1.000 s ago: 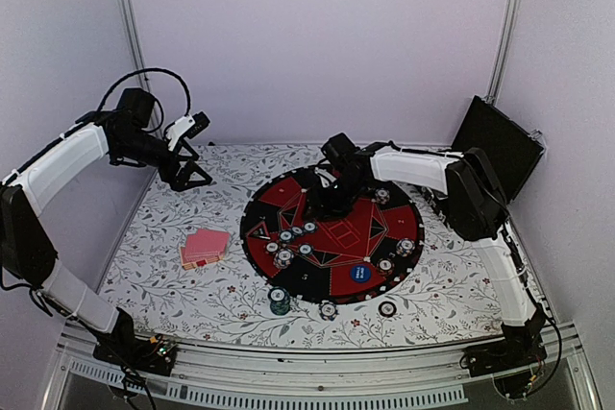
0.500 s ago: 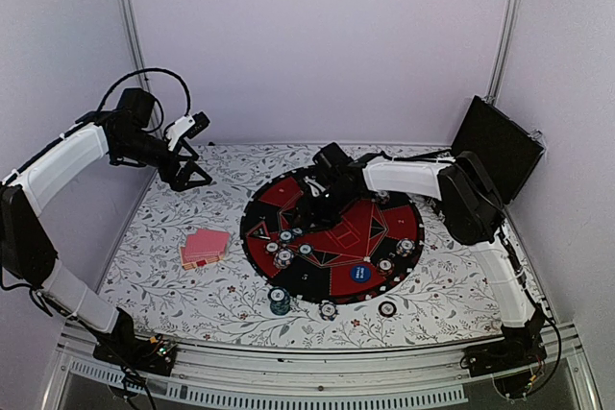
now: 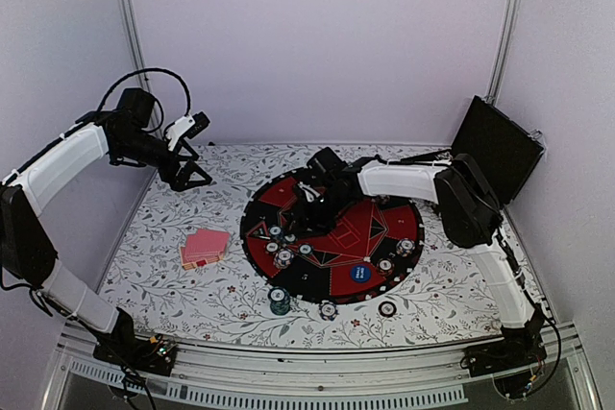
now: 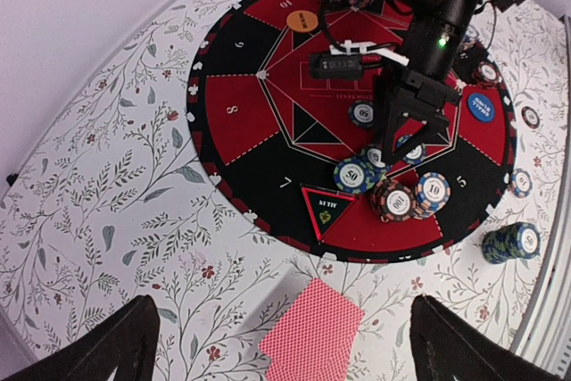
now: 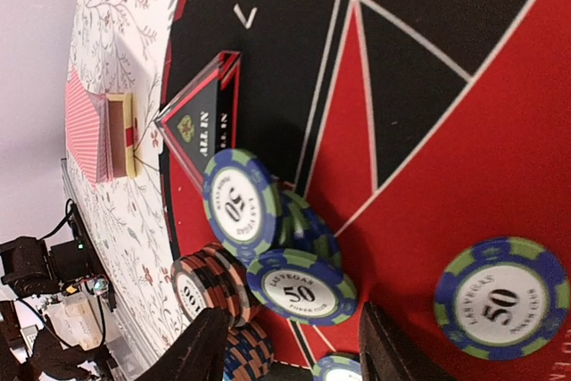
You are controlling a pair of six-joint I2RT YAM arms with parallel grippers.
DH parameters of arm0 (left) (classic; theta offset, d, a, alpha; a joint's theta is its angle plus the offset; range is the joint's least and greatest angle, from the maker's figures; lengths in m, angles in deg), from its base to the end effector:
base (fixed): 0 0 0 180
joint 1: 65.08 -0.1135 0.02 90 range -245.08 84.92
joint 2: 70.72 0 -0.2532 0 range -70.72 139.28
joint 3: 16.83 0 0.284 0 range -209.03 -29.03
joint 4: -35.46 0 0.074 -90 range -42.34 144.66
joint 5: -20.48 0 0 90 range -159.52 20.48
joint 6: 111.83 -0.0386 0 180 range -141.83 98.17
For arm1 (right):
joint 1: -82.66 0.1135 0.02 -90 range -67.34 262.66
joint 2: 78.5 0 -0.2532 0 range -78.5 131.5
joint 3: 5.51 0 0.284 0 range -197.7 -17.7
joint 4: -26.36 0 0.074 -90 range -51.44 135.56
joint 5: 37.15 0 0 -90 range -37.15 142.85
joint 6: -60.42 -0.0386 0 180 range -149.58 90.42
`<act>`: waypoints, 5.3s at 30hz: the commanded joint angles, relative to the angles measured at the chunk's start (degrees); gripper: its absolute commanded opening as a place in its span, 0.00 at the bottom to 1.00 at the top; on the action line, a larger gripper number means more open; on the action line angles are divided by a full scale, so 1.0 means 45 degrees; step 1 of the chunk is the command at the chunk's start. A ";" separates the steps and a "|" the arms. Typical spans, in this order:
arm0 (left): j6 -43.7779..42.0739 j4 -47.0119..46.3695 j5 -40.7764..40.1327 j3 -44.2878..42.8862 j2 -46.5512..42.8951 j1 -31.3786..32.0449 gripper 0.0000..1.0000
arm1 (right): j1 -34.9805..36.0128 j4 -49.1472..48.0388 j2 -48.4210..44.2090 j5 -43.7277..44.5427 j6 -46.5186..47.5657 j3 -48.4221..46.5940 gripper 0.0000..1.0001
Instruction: Distribute texas hold em gaming equipment
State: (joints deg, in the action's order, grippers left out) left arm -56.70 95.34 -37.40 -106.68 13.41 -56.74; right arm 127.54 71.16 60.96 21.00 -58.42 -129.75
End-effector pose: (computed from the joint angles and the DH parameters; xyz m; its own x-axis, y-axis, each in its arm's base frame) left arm 0.3326 -0.0695 0.3072 -0.4117 0.5497 -0.7268 0.8121 0.5832 -0.0189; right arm 0.3681 0.3953 0.1110 -0.9169 -0.3348 -0.2172 -0.3926 0.6591 0.6414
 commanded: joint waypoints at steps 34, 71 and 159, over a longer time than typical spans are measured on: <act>-0.0024 0.0093 -0.0008 -0.0323 -0.0025 -0.0037 1.00 | -0.0277 -0.0411 0.0149 -0.0302 -0.0024 0.0935 0.54; 0.0113 0.0356 -0.0062 -0.0417 -0.0023 -0.0040 1.00 | 0.4467 0.4392 -0.4096 0.6001 0.1402 0.1287 0.85; 0.0171 0.0675 -0.0165 -0.0852 -0.0280 -0.0017 1.00 | 0.4590 0.5952 -0.4645 0.7002 0.1431 0.1472 0.11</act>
State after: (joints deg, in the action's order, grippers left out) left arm -56.09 97.94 -38.54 -109.08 13.17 -56.72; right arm 150.71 100.36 47.15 51.36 -49.85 -129.18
